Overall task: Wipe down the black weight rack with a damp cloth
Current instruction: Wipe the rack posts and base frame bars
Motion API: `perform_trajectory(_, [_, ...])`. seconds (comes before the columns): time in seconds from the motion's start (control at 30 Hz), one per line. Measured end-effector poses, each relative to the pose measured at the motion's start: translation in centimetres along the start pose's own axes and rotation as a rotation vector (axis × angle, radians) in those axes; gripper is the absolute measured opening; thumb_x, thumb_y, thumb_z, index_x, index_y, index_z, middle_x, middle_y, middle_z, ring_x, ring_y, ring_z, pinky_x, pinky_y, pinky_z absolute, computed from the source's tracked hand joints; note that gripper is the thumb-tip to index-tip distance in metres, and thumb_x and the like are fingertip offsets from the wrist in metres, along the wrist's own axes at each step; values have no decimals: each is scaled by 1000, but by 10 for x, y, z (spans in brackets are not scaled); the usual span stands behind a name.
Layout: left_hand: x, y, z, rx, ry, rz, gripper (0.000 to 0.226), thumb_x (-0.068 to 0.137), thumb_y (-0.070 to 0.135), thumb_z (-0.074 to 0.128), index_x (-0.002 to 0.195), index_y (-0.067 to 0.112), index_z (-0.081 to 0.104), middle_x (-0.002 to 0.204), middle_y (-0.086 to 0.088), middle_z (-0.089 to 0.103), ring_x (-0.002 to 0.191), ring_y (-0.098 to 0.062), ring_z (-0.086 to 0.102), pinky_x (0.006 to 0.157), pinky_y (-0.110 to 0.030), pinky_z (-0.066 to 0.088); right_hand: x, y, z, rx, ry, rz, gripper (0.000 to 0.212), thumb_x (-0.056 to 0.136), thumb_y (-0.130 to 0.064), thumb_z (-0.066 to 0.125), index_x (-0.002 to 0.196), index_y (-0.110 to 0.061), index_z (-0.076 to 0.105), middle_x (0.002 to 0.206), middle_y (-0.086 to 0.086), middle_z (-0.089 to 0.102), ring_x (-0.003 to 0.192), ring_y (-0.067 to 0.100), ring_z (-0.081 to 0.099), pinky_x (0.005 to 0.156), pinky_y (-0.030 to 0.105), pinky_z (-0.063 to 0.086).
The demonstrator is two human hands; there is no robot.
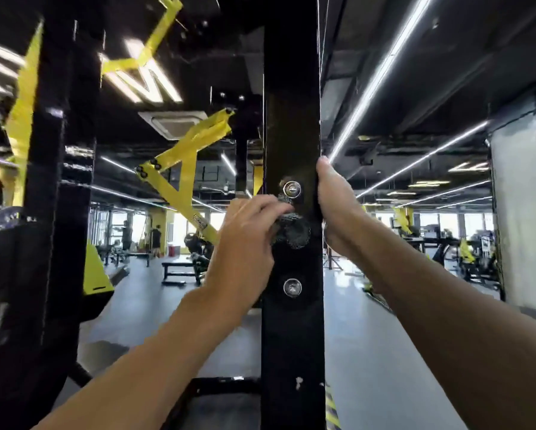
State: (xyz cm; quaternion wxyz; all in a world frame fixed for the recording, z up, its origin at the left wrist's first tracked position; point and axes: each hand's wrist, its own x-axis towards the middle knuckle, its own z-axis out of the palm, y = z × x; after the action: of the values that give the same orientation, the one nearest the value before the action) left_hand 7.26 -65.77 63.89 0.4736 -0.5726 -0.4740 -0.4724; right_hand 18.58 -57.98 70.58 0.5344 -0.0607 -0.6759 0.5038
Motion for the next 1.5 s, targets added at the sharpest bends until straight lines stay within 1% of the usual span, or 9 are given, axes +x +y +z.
perform_trajectory(0.33, [19, 43, 14, 273, 44, 112, 18, 90, 10, 65, 105, 15, 73, 94, -4, 61, 91, -21, 57, 77, -35, 53, -44, 67, -20, 59, -125, -25, 51, 103, -57, 29, 119, -27, 67, 112, -2, 73, 110, 14, 66, 98, 41, 52])
perform_trajectory(0.47, [46, 56, 13, 333, 46, 127, 9, 88, 8, 71, 95, 13, 73, 84, -3, 54, 72, -12, 43, 56, -22, 37, -43, 84, -13, -72, -116, -90, 68, 84, -81, 24, 146, -54, 30, 152, -12, 43, 141, 14, 39, 117, 46, 32])
perform_trajectory(0.57, [61, 63, 14, 324, 77, 52, 7, 90, 7, 69, 94, 12, 72, 84, -3, 50, 71, -16, 52, 57, -25, 38, -45, 83, -12, -45, -107, -140, 47, 98, -60, 29, 145, -61, 22, 154, -8, 40, 137, 16, 44, 113, 47, 38])
perform_trajectory(0.73, [36, 57, 10, 290, -24, 131, 24, 90, 6, 69, 112, 14, 70, 98, -4, 58, 90, -20, 60, 68, -27, 46, -62, 79, -20, 192, -40, -47, 37, 104, -26, 35, 132, -36, 58, 124, 2, 66, 106, 14, 64, 90, 42, 57])
perform_trajectory(0.83, [11, 46, -1, 240, -72, 118, 25, 93, 11, 66, 117, 15, 70, 103, 0, 61, 95, -18, 60, 83, -30, 53, -76, 85, -25, 177, -19, -36, 41, 101, -13, 34, 118, -33, 66, 108, 10, 68, 87, 17, 60, 67, 32, 50])
perform_trajectory(1.0, [-17, 27, -13, 203, -41, 9, 31, 92, 13, 67, 124, 13, 68, 102, -1, 61, 97, -20, 60, 83, -36, 55, -82, 93, -28, 169, -42, 9, 46, 104, -9, 36, 139, -34, 52, 106, 6, 72, 78, 9, 69, 58, 22, 54])
perform_trajectory(1.2, [-21, 49, -1, 144, -159, 110, 27, 94, 12, 64, 120, 16, 69, 102, 1, 59, 96, -14, 56, 88, -32, 52, -88, 98, -23, 128, -15, -47, 32, 102, -6, 41, 112, -18, 69, 95, 7, 74, 82, 12, 69, 64, 21, 55])
perform_trajectory(1.37, [-28, 26, -7, 128, -18, -1, 33, 88, 4, 69, 120, 13, 71, 101, -3, 64, 102, -22, 61, 89, -38, 54, -88, 100, -20, 113, -16, -66, 42, 108, -15, 36, 144, -33, 46, 128, 2, 64, 116, 15, 62, 101, 41, 51])
perform_trajectory(1.5, [-34, 27, -8, 119, -155, 146, 36, 85, -2, 69, 117, 13, 72, 102, -1, 64, 99, -22, 59, 86, -38, 52, -85, 109, -18, 85, 1, -127, 43, 107, -18, 41, 146, -34, 44, 135, -1, 61, 125, 15, 57, 108, 45, 45])
